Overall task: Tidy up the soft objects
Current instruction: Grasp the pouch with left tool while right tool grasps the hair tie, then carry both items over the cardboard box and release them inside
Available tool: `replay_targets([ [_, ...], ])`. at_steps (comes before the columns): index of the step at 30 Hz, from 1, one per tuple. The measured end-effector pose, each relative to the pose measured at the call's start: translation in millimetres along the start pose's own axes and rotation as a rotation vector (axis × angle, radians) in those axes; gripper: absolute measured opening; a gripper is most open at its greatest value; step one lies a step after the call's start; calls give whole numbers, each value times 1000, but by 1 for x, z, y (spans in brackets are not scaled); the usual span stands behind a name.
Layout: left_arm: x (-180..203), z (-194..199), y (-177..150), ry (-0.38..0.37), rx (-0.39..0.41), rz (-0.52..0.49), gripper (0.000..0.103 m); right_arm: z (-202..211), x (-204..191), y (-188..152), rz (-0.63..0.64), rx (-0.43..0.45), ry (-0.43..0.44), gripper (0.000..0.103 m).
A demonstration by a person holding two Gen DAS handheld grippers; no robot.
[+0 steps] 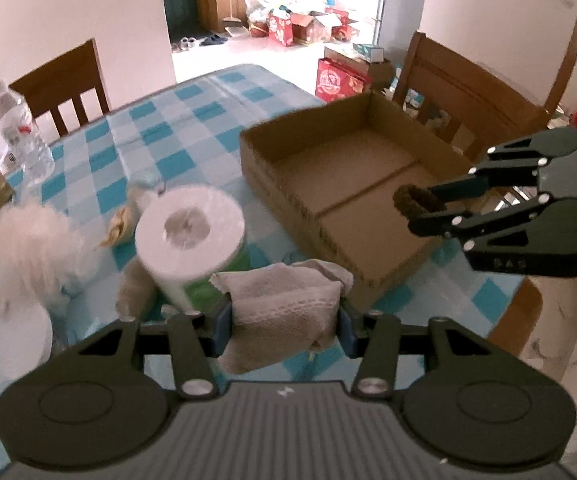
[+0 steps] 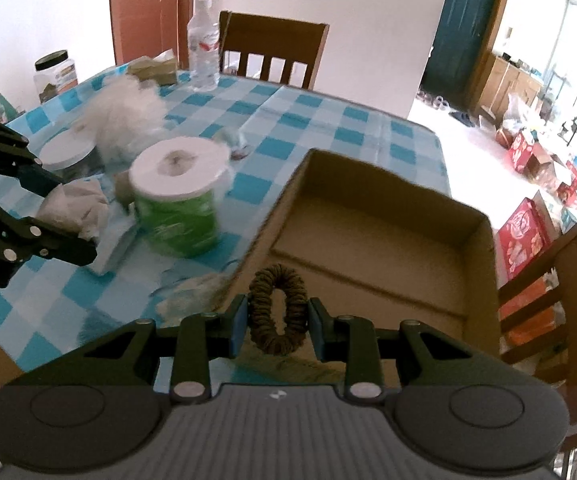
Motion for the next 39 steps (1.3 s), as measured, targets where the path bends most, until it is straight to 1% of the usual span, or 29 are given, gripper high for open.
replay_targets([
  [5,4,-10,38,42,33,-4,50,-11,25,11,6,26,15,37],
  [7,7,-16,53,42,49,-9,50,-16,31,13,8,33,25,37],
  [8,9,-20,60,47,55,-11,50,-19,33,14,9,33,28,40],
  [10,14,-28,75,50,69,-29,50,-25,36,16,15,34,46,55],
  [11,15,-33,82,56,75,-32,50,-27,37,16,13,35,55,74],
  [12,18,-39,90,57,80,-39,50,-30,39,17,4,39,53,87],
  [15,25,-57,109,44,85,-42,50,-30,41,17,-17,64,65,95],
  [17,31,-69,120,29,87,-46,50,-29,43,16,-34,71,75,98],
  [22,40,-98,145,19,79,-46,50,-25,53,10,-71,75,36,101],
  [23,42,-103,150,12,80,-42,53,-23,55,9,-80,78,32,102],
  [25,45,-111,159,8,84,-37,70,-20,59,6,-95,82,22,103],
  [26,45,-112,162,11,95,-32,88,-20,61,6,-103,84,15,103],
  [27,44,-111,165,20,116,-28,96,-19,63,5,-113,84,12,103],
  [28,44,-109,167,24,137,-30,96,-19,64,4,-122,83,11,103],
  [33,41,-96,164,33,154,-42,96,-19,67,2,-149,82,-19,103],
  [39,29,-65,140,57,185,-35,97,-23,61,1,-175,72,-17,103],
])
Point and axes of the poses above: each gripper's, at about its wrist camera, not at the fingertips, and z roughly against the way its jaws point, x to its right, y to its top, the point moved 10 cm from there along -z, roughly the way its jaws point, and after that the axes turned 1 degree about z, right-handed, at the moved point
